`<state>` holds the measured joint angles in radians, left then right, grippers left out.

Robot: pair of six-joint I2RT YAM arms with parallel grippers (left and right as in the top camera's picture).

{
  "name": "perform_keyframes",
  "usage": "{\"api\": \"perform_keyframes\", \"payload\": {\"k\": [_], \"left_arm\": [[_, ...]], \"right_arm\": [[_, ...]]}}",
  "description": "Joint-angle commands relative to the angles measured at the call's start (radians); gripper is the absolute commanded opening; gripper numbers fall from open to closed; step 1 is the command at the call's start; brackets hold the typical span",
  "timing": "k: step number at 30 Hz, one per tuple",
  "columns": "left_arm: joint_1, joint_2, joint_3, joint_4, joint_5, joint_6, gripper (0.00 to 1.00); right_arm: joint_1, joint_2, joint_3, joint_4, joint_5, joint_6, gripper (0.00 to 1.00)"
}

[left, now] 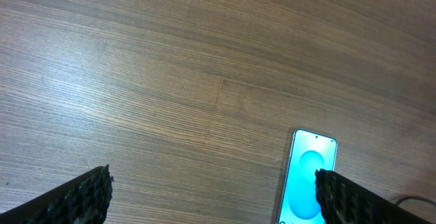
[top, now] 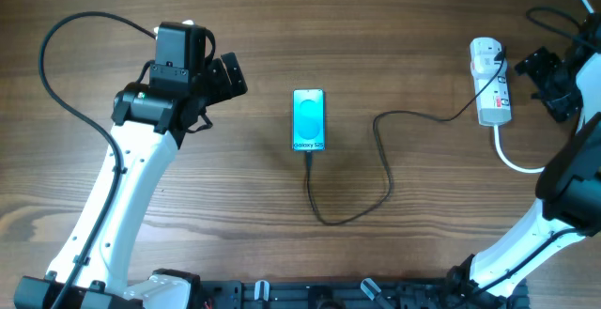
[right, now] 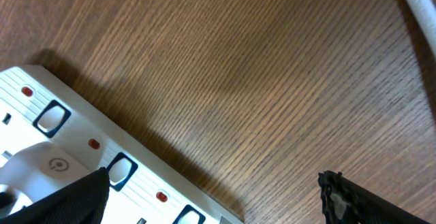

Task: Plug charger to phone and switch on socket

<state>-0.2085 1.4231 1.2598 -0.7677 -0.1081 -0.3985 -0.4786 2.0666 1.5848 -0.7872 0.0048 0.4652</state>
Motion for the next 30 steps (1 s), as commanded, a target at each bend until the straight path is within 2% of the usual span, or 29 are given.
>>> {"api": "perform_keyframes", "payload": {"k": [1, 7, 13, 23, 30], "left_arm": [[-0.002, -0.002, 0.003, 0.0, -0.017, -0.005, 1.0], [-0.002, -0.002, 0.003, 0.0, -0.017, -0.005, 1.0], [-0.002, -0.002, 0.003, 0.0, -0.017, -0.005, 1.0], [-0.002, -0.002, 0.003, -0.001, -0.017, -0.005, 1.0], [-0.002, -0.002, 0.003, 0.0, -0.017, -0.005, 1.0]], "right_arm": [[0.01, 0.024, -0.032, 0.032, -0.014, -0.005, 1.0], [0.026, 0.029, -0.041, 0.046, -0.011, 0.01, 1.0], [0.078, 0.072, -0.041, 0.042, 0.077, 0.064, 1.0], [0.079, 0.086, -0.041, 0.042, 0.04, 0.058, 1.0], [0.072, 0.068, -0.04, -0.055, 0.017, 0.06, 1.0]]}}
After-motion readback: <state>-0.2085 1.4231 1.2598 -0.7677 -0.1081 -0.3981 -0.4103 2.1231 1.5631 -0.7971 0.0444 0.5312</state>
